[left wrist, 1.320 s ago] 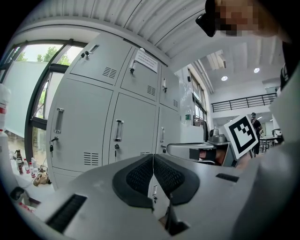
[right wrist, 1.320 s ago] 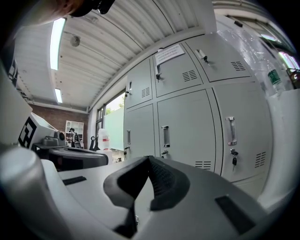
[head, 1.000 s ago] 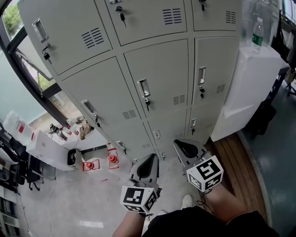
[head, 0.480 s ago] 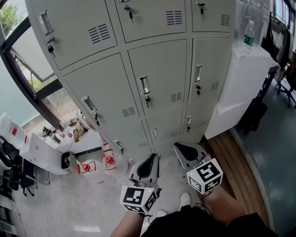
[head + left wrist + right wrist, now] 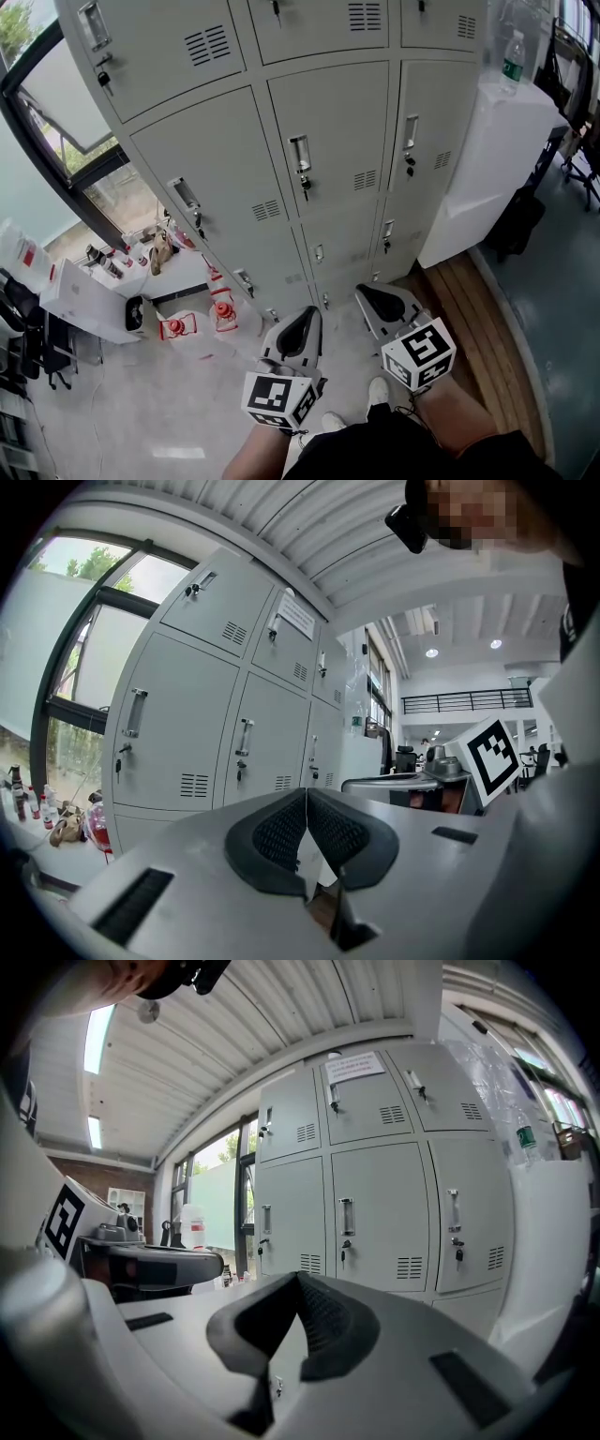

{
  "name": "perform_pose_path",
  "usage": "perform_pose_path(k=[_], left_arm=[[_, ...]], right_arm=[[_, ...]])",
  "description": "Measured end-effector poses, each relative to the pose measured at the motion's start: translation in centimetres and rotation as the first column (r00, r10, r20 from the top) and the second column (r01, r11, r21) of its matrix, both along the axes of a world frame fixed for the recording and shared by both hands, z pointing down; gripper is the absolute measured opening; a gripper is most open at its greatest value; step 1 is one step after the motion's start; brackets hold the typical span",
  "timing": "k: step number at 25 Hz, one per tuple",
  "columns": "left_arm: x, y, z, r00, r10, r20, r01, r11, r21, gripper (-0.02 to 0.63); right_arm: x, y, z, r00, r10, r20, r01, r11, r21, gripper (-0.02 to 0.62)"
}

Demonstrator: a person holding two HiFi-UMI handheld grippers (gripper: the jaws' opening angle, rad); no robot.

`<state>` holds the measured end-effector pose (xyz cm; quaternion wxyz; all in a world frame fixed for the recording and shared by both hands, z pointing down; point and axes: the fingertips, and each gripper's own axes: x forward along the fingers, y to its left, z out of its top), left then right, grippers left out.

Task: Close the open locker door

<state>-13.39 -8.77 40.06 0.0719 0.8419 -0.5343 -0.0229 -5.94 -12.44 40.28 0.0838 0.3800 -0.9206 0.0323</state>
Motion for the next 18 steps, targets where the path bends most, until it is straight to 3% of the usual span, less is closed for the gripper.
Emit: perform_pose_path(k=[18], left_arm=[[-0.5, 2.7, 0.0, 1.000, 0.014, -0.002, -0.014, 1.000, 0.006, 0.018]], right_arm=[[-0.7, 2.9, -0.3, 1.000, 0.010, -0.005, -0.010, 1.000, 0.015, 0.052]])
